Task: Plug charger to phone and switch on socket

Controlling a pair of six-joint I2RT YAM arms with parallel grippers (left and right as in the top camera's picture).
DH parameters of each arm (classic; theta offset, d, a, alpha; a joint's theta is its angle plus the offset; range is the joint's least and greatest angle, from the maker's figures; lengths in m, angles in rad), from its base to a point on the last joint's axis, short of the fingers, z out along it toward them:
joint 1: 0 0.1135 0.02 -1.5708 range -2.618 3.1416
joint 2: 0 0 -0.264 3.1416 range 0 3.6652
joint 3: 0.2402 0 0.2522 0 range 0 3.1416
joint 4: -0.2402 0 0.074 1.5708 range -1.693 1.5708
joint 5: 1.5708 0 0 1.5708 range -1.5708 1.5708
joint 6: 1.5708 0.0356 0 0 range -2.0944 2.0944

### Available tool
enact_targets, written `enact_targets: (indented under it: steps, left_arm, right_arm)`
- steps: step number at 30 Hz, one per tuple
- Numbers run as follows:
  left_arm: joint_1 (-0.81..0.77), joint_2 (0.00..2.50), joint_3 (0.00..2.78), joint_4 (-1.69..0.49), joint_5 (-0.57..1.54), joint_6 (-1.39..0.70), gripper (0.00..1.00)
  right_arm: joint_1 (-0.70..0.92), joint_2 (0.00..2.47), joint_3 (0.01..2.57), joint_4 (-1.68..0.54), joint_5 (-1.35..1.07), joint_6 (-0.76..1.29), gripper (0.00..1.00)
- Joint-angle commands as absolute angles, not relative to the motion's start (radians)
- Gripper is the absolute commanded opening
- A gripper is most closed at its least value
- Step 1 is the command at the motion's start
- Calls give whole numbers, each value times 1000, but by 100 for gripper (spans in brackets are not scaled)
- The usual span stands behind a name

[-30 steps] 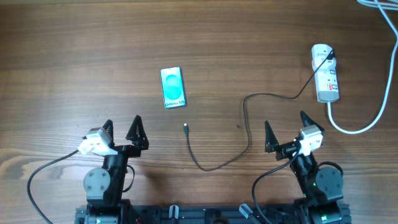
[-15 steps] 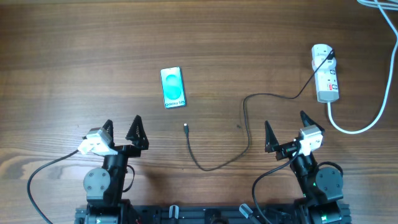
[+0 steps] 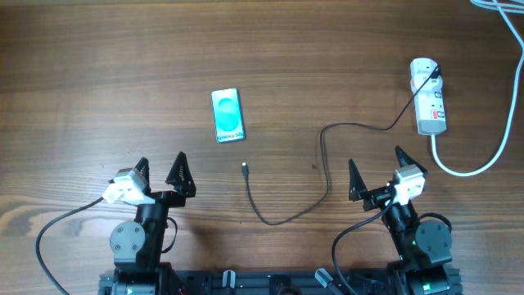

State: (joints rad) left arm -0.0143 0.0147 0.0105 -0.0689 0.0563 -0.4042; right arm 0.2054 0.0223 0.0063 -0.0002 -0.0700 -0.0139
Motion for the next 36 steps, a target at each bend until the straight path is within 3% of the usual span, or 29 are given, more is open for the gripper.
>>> enact_targets:
  steps: [1,16,21,29,32,36]
  left_arm:
    - [-19,14,6,-75,47,-389,100]
    - [-19,14,6,-75,46,-389,100]
    - [-19,14,6,-52,-85,-389,100]
    - [-19,15,24,39,-32,-463,100]
    - [-19,25,115,-23,62,-541,100]
    - [-19,166,455,-298,94,-546,100]
  right_arm:
    - [210,29,5,1,-60,-25,100]
    - [210,29,5,1,-60,-25,100]
    - [210,29,5,1,-60,-26,100]
    - [210,29,5,1,-60,-26,100]
    - [210,29,5,1,-60,-26,100]
    - [210,29,6,1,-60,-25,100]
